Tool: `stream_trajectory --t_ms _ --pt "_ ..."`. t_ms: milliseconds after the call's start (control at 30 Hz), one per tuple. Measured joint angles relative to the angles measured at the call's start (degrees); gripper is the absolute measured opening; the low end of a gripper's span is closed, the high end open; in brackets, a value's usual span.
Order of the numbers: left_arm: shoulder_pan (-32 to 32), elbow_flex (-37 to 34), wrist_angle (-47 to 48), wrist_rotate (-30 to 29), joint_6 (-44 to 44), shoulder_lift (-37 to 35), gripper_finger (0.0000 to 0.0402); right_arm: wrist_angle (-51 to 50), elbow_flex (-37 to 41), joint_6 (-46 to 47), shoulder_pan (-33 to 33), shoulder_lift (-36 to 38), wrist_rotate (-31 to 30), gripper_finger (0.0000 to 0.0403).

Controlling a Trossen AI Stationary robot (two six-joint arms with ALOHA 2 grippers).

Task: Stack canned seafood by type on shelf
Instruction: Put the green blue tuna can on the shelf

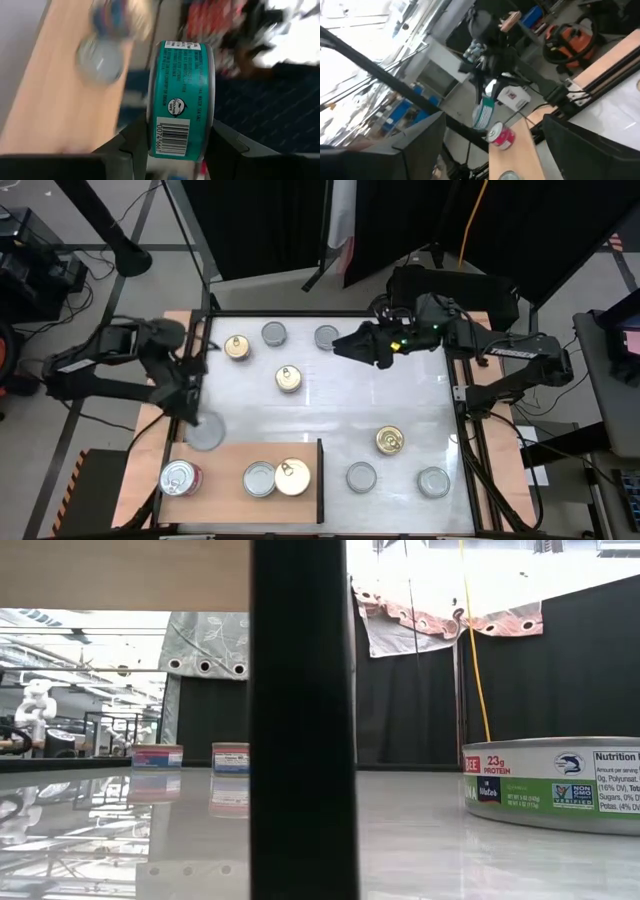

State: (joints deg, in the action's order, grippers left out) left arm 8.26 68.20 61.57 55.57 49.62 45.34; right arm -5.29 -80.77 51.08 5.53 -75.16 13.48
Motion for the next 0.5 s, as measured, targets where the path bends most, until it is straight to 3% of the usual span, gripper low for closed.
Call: stream_trajectory --t_ms 133,500 --pt "-4.20 -2.27 6.43 -0.92 -3.74 0.14 0.0145 0.19 -0.02 0.10 -0.01 -0.49 -1.79 0.0324" --pt "-16.51 -9.84 3.40 -3.58 -9.66 7.31 0.0145 0.07 0.02 1.32 0.01 -1.38 -3.22 0.0324"
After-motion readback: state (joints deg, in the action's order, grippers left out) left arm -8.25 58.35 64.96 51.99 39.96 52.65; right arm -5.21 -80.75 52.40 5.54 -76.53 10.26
